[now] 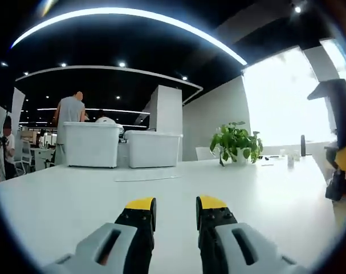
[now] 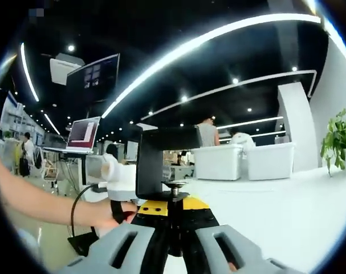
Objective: Clamp the fixed fixture on the desktop, loosen the retaining clip, secure it to the edge of the desk, and tighten the retaining clip.
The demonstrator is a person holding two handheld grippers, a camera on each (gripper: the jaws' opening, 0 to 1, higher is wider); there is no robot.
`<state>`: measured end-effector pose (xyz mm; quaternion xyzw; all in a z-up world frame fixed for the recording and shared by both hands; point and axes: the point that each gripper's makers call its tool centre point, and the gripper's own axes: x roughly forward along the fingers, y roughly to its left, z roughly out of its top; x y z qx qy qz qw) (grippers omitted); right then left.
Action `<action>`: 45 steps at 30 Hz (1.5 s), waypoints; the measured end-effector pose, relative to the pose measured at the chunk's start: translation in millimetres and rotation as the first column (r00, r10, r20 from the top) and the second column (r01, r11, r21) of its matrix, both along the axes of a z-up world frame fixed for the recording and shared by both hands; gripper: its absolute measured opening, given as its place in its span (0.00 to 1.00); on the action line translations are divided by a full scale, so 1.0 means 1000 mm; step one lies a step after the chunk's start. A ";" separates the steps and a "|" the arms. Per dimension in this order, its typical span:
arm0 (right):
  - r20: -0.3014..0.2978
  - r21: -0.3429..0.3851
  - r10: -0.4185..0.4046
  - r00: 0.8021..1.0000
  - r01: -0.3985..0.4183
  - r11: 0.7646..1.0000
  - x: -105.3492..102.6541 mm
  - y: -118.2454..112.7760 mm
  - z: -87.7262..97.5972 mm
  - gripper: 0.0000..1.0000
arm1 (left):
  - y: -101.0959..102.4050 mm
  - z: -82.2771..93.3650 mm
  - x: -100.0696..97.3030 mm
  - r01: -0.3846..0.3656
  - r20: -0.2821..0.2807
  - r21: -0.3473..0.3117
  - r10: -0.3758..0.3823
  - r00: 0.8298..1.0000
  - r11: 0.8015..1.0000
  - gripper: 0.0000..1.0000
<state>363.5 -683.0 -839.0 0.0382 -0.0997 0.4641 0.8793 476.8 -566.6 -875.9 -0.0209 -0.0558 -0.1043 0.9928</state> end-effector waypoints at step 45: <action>-0.057 0.008 0.132 0.990 -0.132 0.991 -0.092 0.005 -0.081 0.04 | -0.014 0.011 -0.067 0.019 0.058 -0.022 -0.018 0.998 1.000 0.29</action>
